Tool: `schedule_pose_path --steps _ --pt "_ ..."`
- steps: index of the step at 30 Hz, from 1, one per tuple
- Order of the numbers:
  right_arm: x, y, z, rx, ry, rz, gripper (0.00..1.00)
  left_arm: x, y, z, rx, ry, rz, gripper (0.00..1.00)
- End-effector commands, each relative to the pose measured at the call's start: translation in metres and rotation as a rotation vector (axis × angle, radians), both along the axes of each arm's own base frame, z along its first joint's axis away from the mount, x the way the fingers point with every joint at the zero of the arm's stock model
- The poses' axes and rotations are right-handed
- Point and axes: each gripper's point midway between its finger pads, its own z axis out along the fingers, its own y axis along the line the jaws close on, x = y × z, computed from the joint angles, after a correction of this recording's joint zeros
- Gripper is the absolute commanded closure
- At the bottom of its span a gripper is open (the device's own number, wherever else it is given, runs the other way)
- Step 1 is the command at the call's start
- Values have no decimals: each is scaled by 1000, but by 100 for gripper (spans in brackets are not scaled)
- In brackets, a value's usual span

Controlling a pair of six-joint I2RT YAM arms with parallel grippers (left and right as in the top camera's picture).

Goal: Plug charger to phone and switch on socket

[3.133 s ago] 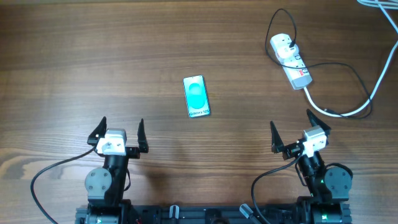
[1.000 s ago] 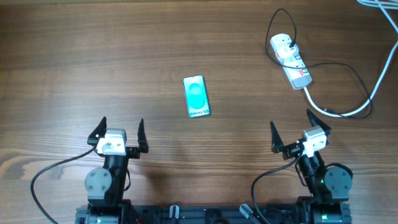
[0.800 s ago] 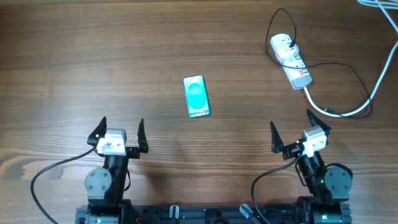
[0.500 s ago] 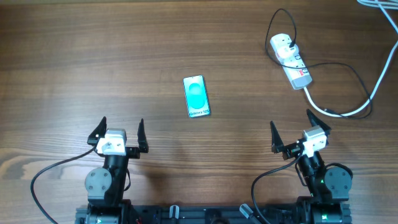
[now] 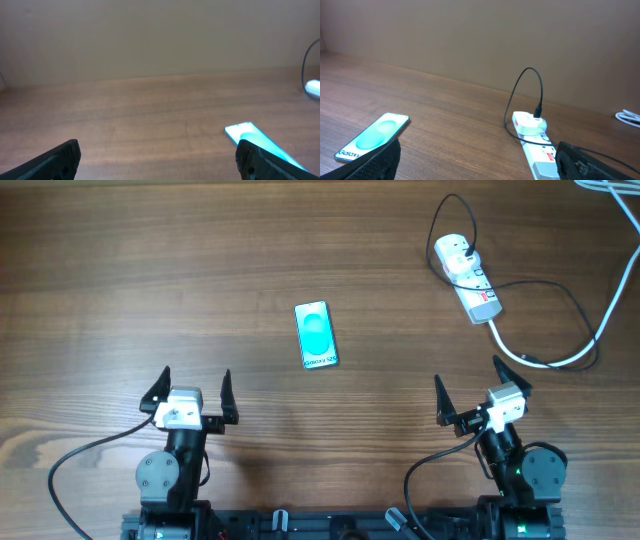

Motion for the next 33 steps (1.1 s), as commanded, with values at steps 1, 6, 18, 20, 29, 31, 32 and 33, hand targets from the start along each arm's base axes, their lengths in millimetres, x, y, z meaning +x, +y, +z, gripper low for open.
schedule_pose_path --steps 1,6,18,20,29,31,32,33 --pt "1 -2 0 -5 -1 -11 0 0 2 0 17 -1 13 0" --pt "1 -2 0 -5 -1 -11 0 -1 1 18 -95 -55 8 0" --pt "1 -2 0 -5 -1 -11 0 -45 -16 145 -406 301 -31 0" --pt "1 -2 0 -5 -1 -11 0 -51 -21 165 -409 429 -31 0" --pt "1 -2 0 -5 -1 -11 0 -30 -32 194 -426 1005 38 0" --pt "1 -2 0 -5 -1 -11 0 -12 -35 182 -432 1066 39 0" --pt "1 -2 0 -5 -1 -11 0 -5 -35 178 -431 1079 42 0" --pt "1 -2 0 -5 -1 -11 0 3 -35 172 -427 1097 47 0"
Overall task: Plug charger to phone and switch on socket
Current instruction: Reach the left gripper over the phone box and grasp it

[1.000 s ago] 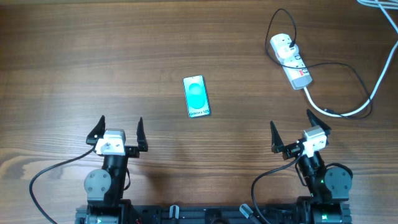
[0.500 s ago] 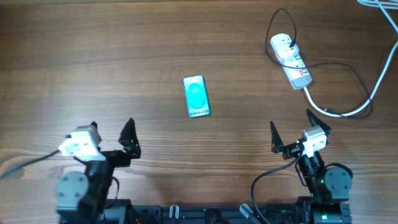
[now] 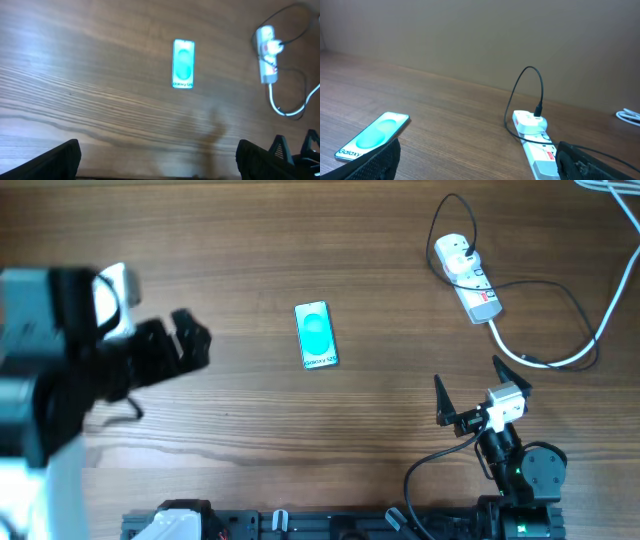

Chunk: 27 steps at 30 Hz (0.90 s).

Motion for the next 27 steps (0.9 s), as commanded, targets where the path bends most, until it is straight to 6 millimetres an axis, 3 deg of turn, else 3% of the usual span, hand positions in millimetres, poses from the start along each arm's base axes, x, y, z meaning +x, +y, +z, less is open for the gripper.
schedule_pose_path --steps 1,2,3,4,5,17,18,19,20,21,22,27 --pt "0 -2 1 -6 -8 -11 0 25 -7 -14 -25 64 -16 0" --pt "0 -2 1 -5 -7 -11 0 32 -8 -23 -31 102 -12 0" --pt "0 -2 1 -6 -7 -11 0 38 -10 -31 -39 137 -16 53" --pt "0 -2 1 -6 -7 -11 0 42 -11 -37 -42 163 -17 85" --pt "0 -2 1 -6 -7 -11 0 45 -11 -43 -41 190 -16 96" --pt "0 -2 1 -6 -7 -11 0 87 -16 -123 -53 431 81 96" --pt "0 -2 1 -6 -7 -11 0 88 -19 -129 -51 441 80 86" --pt "0 -2 1 -6 -7 -11 0 91 -25 -137 -48 448 70 62" --pt "0 -2 1 -6 -7 -11 0 94 -29 -142 -42 446 58 28" --pt "0 -2 1 -6 -7 -11 0 98 -32 -147 -36 442 47 10" --pt "0 -2 1 -6 -7 -11 0 103 -39 -153 -29 428 28 0" --pt "0 -2 1 -6 -7 -11 0 125 -71 -179 40 364 -48 0"
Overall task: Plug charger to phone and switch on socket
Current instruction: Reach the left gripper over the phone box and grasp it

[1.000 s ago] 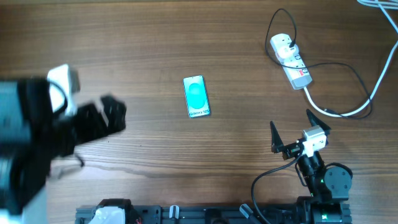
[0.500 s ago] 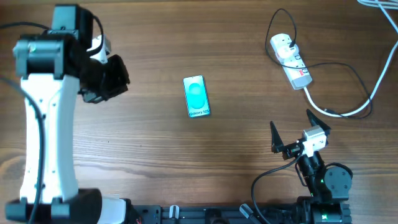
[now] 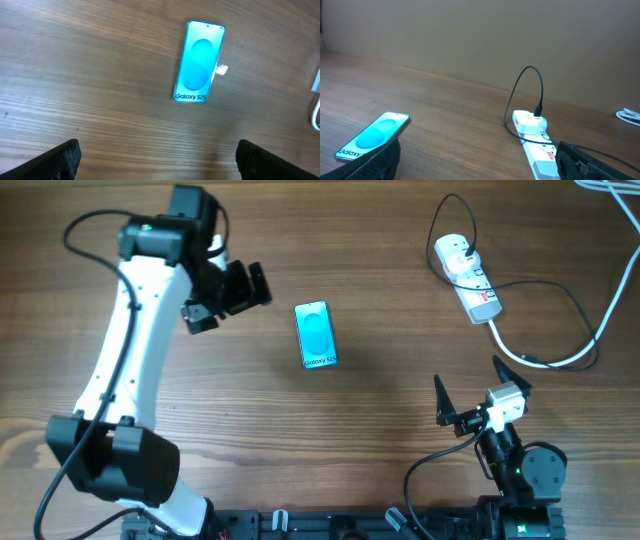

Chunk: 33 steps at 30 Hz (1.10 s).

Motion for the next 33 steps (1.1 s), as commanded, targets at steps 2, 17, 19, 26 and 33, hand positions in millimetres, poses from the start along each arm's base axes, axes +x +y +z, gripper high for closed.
schedule_pose_path --steps 2,17,19,26,33 --pt "0 -2 1 -6 -7 -11 0 9 -28 -32 76 -1 -41 0" --pt "0 -2 1 -6 -7 -11 0 27 -108 -140 235 -3 -232 0" --pt "0 -2 1 -6 -7 -11 0 28 -104 -151 260 13 -200 0" --pt "0 -2 1 -6 -7 -11 0 29 -105 -172 268 37 -191 0" --pt "0 -2 1 -6 -7 -11 0 30 -106 -190 256 11 -188 0"
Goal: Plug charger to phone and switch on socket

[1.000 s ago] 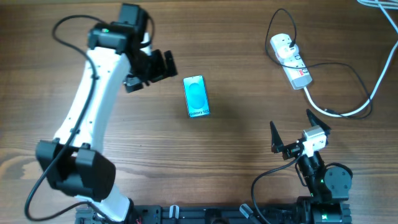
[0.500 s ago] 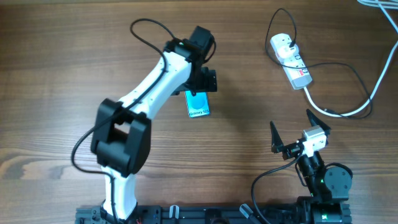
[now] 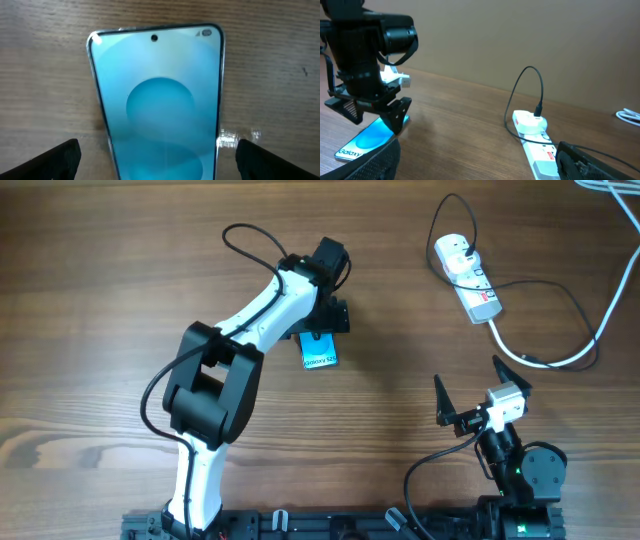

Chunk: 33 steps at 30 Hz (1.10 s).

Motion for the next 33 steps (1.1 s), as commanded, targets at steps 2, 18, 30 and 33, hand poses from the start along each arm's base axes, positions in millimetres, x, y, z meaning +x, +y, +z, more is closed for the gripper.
schedule_pose_path --steps 2,18,30,33 --pt "0 -2 1 -6 -8 -11 0 -9 10 -23 30 25 30 0" --pt "0 -2 1 -6 -8 -11 0 -18 22 -27 74 53 26 24" --pt "0 -2 1 -6 -8 -11 0 -11 16 -9 -36 48 51 34" --pt "0 -2 1 -6 -8 -11 0 -5 17 10 -137 48 82 35"
